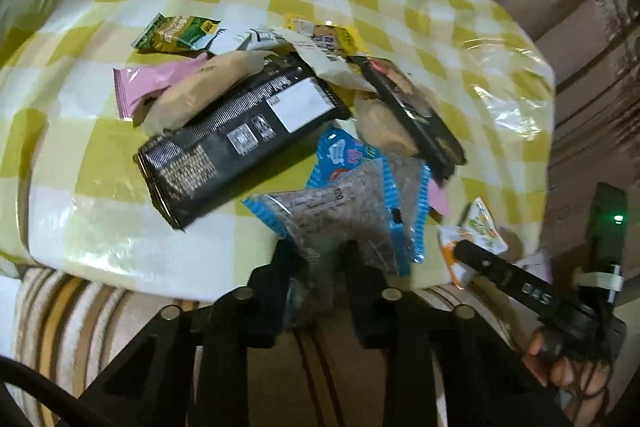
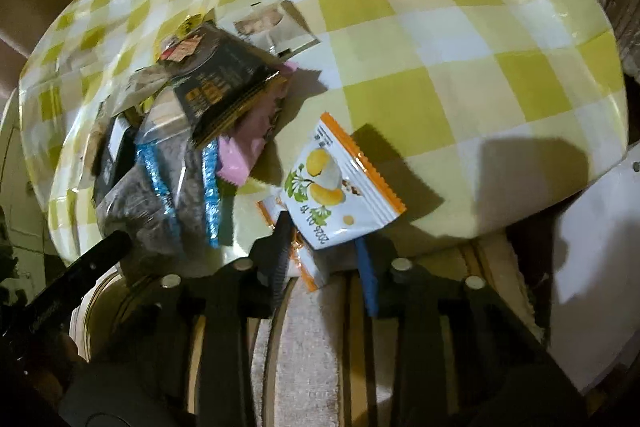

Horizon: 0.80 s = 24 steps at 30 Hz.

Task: Organize snacks
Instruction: 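Lift the seed bag with the left tool while the right tool lifts the chip bag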

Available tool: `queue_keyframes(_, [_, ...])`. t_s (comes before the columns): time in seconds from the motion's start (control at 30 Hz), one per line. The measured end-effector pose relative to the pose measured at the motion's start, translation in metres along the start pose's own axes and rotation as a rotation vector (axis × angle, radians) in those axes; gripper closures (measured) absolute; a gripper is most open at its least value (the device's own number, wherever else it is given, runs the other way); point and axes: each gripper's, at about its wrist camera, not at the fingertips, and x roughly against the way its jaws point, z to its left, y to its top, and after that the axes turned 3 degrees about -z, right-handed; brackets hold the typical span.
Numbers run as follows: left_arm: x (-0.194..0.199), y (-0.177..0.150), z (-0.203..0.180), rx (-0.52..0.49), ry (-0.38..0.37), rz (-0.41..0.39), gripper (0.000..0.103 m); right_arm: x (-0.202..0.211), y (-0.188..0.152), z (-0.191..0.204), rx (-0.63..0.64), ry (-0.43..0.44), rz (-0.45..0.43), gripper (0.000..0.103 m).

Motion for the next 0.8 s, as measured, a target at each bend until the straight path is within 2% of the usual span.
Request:
queue_keyframes(0.27, [0.021,-0.013,-0.004,-0.003,-0.072,-0.035,0.083,0.017,-0.008,0.004,0.041,0.045,-0.040,0.078])
queue_keyframes(0.8, [0.035,-0.021,-0.040,-0.049,-0.086,-0.056,0.083,0.056,-0.026,-0.035,-0.005,0.114,-0.091,0.078])
